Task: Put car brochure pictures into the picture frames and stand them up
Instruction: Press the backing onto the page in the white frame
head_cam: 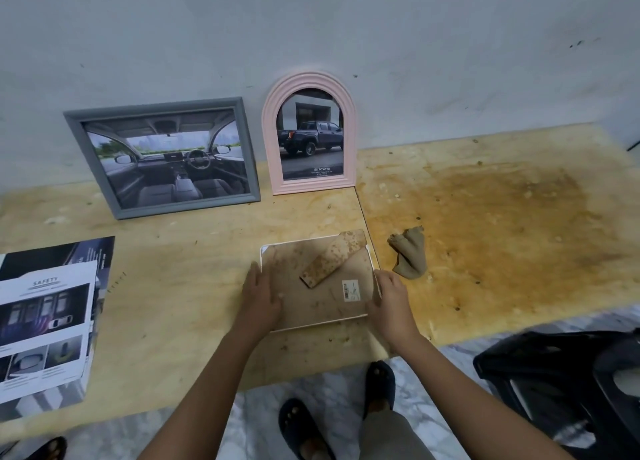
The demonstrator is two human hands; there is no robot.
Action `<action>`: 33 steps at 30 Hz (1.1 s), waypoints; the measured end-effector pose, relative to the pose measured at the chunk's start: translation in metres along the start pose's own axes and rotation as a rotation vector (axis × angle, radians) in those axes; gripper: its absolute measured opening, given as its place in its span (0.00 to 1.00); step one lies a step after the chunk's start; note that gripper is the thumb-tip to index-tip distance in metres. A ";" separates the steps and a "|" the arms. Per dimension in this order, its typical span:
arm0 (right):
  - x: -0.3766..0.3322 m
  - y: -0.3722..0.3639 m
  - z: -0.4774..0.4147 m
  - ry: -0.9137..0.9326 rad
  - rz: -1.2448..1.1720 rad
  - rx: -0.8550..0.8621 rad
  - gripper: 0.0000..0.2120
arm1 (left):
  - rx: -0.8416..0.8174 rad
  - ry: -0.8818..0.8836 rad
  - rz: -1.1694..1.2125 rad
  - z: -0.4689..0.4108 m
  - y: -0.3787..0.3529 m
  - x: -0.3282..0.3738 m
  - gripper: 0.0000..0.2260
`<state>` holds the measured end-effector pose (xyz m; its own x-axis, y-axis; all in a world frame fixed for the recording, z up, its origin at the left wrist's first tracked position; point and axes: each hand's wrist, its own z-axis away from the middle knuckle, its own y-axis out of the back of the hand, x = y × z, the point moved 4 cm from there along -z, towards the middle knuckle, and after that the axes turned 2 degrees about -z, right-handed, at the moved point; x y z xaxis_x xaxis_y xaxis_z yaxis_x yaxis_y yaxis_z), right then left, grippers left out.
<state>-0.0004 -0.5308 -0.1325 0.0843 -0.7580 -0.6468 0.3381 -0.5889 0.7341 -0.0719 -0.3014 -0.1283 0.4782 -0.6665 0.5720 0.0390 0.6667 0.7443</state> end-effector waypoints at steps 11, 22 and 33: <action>0.007 -0.009 -0.017 -0.270 -0.172 0.091 0.04 | 0.192 0.148 0.529 0.006 0.003 -0.008 0.37; -0.040 0.053 -0.010 -0.109 -0.574 0.455 0.11 | 0.444 -0.037 0.933 0.011 0.059 0.033 0.21; -0.013 0.010 0.014 -0.299 -1.042 0.217 0.13 | 0.238 0.189 1.335 0.037 0.014 -0.036 0.14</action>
<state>-0.0113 -0.5307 -0.1143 -0.3858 0.1179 -0.9150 -0.0623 -0.9929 -0.1017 -0.1211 -0.2805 -0.1257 0.1453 0.5000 0.8537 -0.6829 0.6751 -0.2791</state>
